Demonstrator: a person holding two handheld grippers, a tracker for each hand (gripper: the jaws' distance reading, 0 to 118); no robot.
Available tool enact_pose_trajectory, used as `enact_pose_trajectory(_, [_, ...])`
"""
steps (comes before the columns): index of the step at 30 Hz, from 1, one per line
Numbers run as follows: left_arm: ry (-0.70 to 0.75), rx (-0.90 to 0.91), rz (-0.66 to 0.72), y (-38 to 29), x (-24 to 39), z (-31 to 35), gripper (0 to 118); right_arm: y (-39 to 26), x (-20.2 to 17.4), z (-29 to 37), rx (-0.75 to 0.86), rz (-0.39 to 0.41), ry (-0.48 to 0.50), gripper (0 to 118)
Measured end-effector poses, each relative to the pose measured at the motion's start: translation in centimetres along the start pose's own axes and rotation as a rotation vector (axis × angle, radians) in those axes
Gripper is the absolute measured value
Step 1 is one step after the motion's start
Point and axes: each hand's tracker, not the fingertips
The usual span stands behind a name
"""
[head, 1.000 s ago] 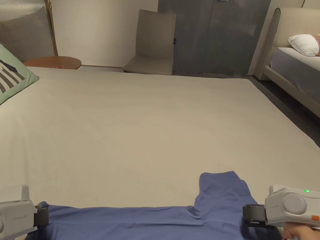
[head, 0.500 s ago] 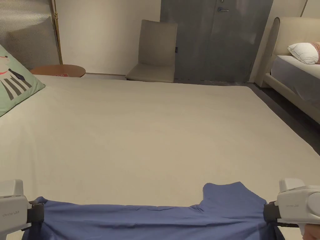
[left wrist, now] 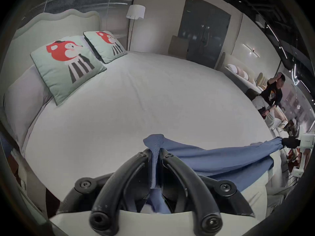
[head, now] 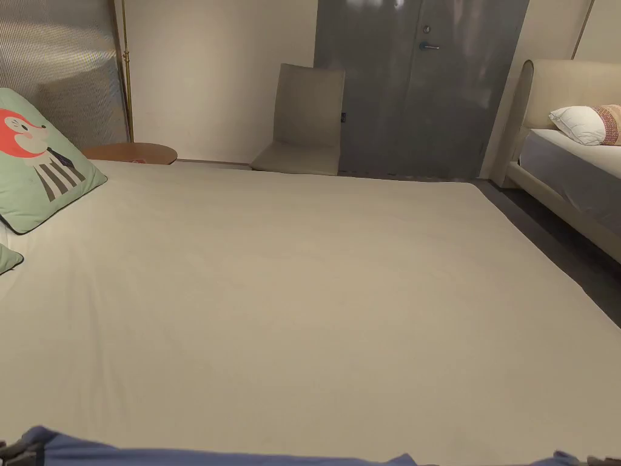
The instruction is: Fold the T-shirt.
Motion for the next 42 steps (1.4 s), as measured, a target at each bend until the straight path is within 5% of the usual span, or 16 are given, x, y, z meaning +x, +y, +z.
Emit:
enact_pose_trajectory(16, [0.047, -0.151, 0.058, -9.1, -2.6, -2.5, 2, -9.0, -0.3, -4.8, -0.139, 0.012, -0.084, 6])
enact_pose_trajectory(18, [0.05, -0.128, 0.062, -9.0, -2.4, -2.3, 24, -9.2, -0.3, -4.6, -0.129, 0.012, -0.087, 7])
enact_pose_trajectory(19, [0.061, -0.118, 0.054, -9.0, -2.3, -2.1, 55, -9.3, -0.3, -4.4, -0.119, 0.012, -0.088, 20])
enact_pose_trajectory(20, [0.093, -0.103, 0.032, -8.8, -2.1, -1.7, 77, -9.3, -0.4, -3.9, -0.109, 0.015, -0.09, 46])
enact_pose_trajectory(22, [0.083, -0.032, 0.019, -8.3, -1.7, -0.3, 104, -9.1, -0.3, -2.6, -0.06, 0.017, -0.131, 103])
enact_pose_trajectory(26, [0.02, 0.225, -0.02, -5.7, 1.2, 3.9, 104, -6.8, -1.6, 2.2, 0.234, -0.08, -0.096, 107])
enact_pose_trajectory(34, [-0.025, 0.628, -0.126, -1.0, 9.5, 8.3, 103, -2.2, -10.1, 5.6, 0.736, -0.114, -0.197, 108])
enact_pose_trajectory(36, [-0.038, 0.654, -0.142, -0.9, 10.8, 8.6, 95, -1.7, -12.0, 5.5, 0.776, -0.1, -0.204, 107])
enact_pose_trajectory(37, [-0.042, 0.665, -0.147, -0.9, 11.2, 8.7, 80, -1.7, -12.8, 5.4, 0.803, -0.089, -0.206, 100])
enact_pose_trajectory(39, [-0.05, 0.683, -0.157, -1.0, 11.5, 8.4, 40, -1.4, -14.3, 5.1, 0.816, -0.062, -0.233, 65])
enact_pose_trajectory(40, [-0.048, 0.677, -0.167, -0.9, 11.6, 8.3, 3, -1.3, -14.9, 5.0, 0.823, -0.05, -0.251, 27])
enact_pose_trajectory(41, [-0.053, 0.675, -0.172, -0.9, 11.6, 8.2, 0, -1.1, -15.3, 4.8, 0.821, -0.039, -0.261, 3])
enact_pose_trajectory(42, [-0.081, 0.66, -0.166, -0.7, 11.4, 8.3, 0, -1.1, -15.4, 4.7, 0.83, -0.043, -0.251, 2])
